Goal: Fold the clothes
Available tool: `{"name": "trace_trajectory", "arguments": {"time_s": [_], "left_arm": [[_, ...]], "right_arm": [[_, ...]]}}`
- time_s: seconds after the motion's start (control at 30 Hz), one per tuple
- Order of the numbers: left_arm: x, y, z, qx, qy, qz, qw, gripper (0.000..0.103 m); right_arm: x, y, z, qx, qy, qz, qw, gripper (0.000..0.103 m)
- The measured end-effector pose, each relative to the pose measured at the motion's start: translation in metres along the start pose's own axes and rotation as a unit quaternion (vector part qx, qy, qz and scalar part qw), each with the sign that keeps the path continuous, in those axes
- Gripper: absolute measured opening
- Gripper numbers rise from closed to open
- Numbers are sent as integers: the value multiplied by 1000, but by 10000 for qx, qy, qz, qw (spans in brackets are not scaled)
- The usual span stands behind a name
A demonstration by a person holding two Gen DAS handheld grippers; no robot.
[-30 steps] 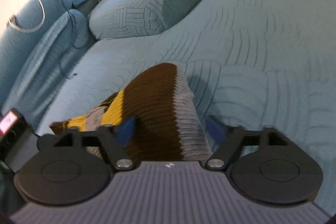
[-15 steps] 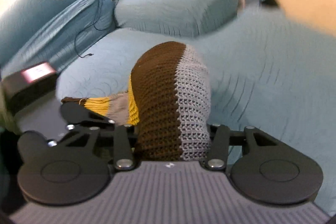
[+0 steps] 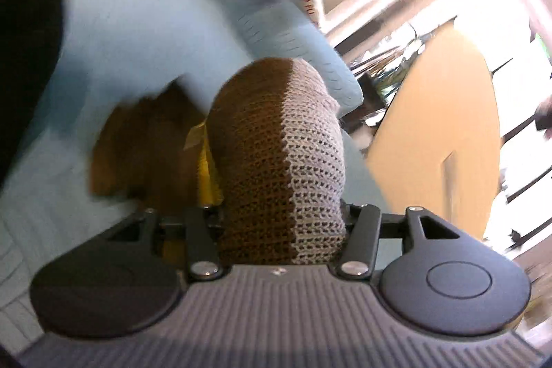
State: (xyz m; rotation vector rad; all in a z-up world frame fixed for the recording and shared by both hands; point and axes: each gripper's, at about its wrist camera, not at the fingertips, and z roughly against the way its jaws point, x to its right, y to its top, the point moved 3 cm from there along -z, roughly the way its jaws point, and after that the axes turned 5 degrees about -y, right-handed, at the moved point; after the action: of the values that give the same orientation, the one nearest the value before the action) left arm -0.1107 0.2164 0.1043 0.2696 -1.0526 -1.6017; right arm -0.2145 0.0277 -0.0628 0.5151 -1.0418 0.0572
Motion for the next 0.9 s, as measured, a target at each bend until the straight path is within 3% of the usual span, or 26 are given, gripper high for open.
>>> {"name": "trace_trajectory", "arguments": {"time_s": [0.03,0.07,0.17,0.3,0.33,0.43,0.47,0.5,0.67,0.7,0.73,0.8,0.9], "left_arm": [[7,2,-11,-69,-110,-24,9999,99],[14,4,-20,-134,-202,-50,9997,100],[24,1,-67,-555,80,-183,9983,98],[19,-17,-126,-1241,245,-149,9919,92],[18,-22,-132,-1265,280,-164,9914,94],[17,-23,-131,-1134,274,-239,9929,96],[16,-22,-131,-1144,280,-221,9928,97],[16,-21,-131,-1159,284,-205,9926,97],[12,-39,-124,-1302,501,-233,9899,103],[9,-46,-123,-1352,499,-217,9893,103],[7,-50,-127,-1463,431,-175,9882,103],[6,-54,-126,-1494,375,-157,9879,103],[9,-46,-104,-1298,371,-208,9906,101]], "right_arm": [[-20,1,-3,-84,34,158,9998,75],[-40,3,0,-9,-252,215,9995,79],[-43,8,10,-78,-491,310,9983,82],[0,0,47,-305,115,-572,9978,84],[19,-4,58,-299,433,-1135,9921,84],[72,-16,77,-185,1206,-2576,9585,84],[101,-24,78,-80,1315,-3206,9380,84],[116,-25,71,-59,1290,-3453,9296,84],[134,-45,9,-531,1664,-3170,9322,82],[119,-55,-22,-1032,2298,-2929,9224,82],[115,-60,-27,-1136,2421,-2859,9202,83],[107,-64,-46,-1144,2589,-3104,9075,93],[124,-71,-38,-1083,2600,-3649,8874,93]]}}
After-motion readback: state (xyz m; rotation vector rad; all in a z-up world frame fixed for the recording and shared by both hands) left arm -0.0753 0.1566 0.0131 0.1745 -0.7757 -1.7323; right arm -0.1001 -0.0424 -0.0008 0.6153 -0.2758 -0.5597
